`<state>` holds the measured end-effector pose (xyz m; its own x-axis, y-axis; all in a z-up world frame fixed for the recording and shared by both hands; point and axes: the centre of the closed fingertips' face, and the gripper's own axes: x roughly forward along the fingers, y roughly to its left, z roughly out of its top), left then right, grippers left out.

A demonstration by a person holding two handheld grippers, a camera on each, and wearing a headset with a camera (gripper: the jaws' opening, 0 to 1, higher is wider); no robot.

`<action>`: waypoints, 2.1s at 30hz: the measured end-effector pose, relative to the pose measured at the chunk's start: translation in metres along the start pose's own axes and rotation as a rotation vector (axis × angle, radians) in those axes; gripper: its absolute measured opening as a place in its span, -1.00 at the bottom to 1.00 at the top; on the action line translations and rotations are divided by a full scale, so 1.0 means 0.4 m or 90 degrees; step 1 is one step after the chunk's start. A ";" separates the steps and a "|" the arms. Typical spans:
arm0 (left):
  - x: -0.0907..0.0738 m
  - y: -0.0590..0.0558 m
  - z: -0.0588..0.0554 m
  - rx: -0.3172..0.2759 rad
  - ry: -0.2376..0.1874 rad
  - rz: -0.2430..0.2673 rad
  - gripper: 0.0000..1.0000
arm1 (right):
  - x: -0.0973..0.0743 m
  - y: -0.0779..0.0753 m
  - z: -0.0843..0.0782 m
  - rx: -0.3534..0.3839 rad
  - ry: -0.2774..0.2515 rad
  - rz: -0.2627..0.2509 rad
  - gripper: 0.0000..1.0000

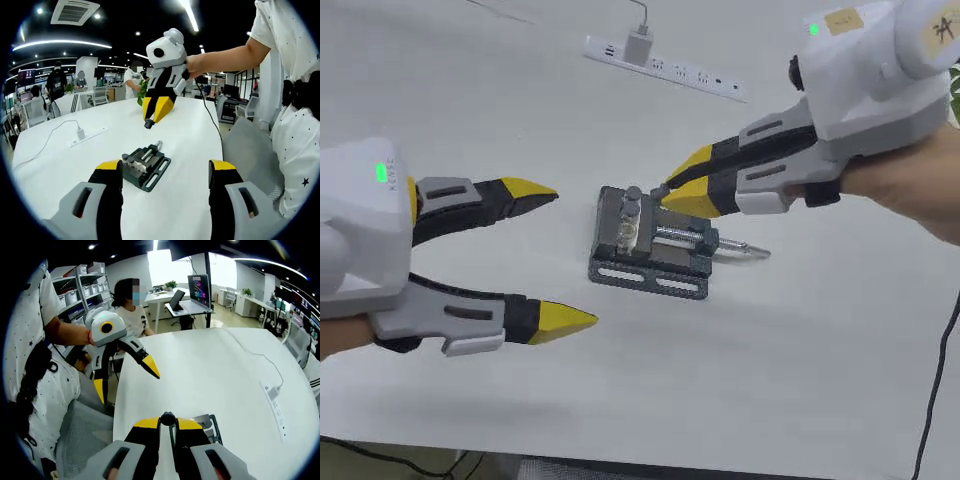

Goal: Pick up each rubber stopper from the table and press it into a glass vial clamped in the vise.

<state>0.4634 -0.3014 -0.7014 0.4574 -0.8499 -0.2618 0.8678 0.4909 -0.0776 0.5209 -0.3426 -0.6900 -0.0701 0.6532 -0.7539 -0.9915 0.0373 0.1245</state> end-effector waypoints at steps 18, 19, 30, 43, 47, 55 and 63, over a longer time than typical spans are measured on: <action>0.005 0.021 -0.030 -0.014 -0.011 0.012 0.60 | 0.087 -0.063 -0.073 -0.017 0.147 -0.003 -0.88; 0.006 0.022 -0.032 -0.016 -0.012 0.012 0.60 | 0.093 -0.066 -0.077 -0.019 0.155 -0.002 -0.88; 0.002 0.030 -0.050 -0.030 -0.018 0.012 0.61 | 0.151 -0.102 -0.135 -0.041 0.248 -0.001 -0.88; 0.000 0.042 -0.050 -0.038 -0.032 0.011 0.60 | 0.190 -0.124 -0.161 -0.032 0.294 0.012 -0.88; -0.001 0.046 -0.050 -0.043 -0.036 0.013 0.60 | 0.197 -0.125 -0.164 -0.037 0.306 0.013 -0.88; 0.000 0.048 -0.053 -0.047 -0.038 0.013 0.60 | 0.197 -0.124 -0.168 -0.051 0.326 0.012 -0.88; 0.002 0.051 -0.052 -0.049 -0.040 0.013 0.59 | 0.204 -0.129 -0.180 -0.059 0.342 0.013 -0.89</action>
<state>0.4775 -0.2880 -0.7233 0.4887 -0.8484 -0.2032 0.8415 0.5199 -0.1467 0.5584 -0.3457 -0.8043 -0.1108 0.1733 -0.9786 -0.9932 -0.0539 0.1029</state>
